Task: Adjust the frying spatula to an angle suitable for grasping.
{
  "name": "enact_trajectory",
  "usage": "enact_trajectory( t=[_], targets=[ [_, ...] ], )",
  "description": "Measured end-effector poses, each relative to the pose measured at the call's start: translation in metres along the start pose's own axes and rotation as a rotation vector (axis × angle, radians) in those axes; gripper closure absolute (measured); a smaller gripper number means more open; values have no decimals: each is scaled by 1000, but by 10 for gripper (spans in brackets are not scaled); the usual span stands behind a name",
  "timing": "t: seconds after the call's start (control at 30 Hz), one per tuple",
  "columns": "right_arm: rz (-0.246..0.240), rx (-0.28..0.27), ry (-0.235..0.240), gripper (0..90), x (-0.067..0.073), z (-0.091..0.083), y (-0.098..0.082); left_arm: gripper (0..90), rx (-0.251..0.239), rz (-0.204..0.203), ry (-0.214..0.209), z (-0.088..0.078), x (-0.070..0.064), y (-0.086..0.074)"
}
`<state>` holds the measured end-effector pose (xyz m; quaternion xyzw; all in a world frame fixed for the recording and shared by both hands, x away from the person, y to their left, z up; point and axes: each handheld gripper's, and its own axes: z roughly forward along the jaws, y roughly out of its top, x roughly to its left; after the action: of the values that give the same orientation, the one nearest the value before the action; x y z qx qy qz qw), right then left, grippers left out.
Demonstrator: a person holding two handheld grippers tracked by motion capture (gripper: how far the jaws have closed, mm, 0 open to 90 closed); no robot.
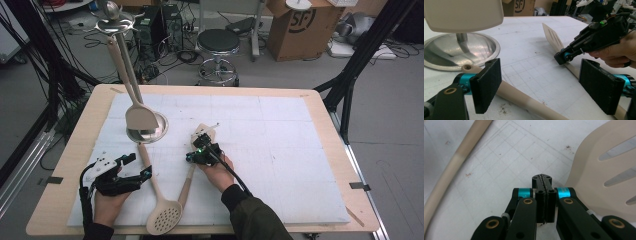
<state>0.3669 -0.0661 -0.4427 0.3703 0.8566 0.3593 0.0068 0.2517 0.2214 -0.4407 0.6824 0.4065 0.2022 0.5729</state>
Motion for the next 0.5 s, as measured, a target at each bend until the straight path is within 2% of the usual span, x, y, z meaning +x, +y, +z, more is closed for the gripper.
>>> enact_trajectory(
  t=[0.23, 0.5],
  targets=[
    [-13, 6, -49, 900, -6, -6, -2, 192, -4, -7, 4, -1, 1, -1],
    [40, -9, -57, 900, -23, -16, -8, 192, -2, -5, 4, -2, 1, -1]
  ],
)
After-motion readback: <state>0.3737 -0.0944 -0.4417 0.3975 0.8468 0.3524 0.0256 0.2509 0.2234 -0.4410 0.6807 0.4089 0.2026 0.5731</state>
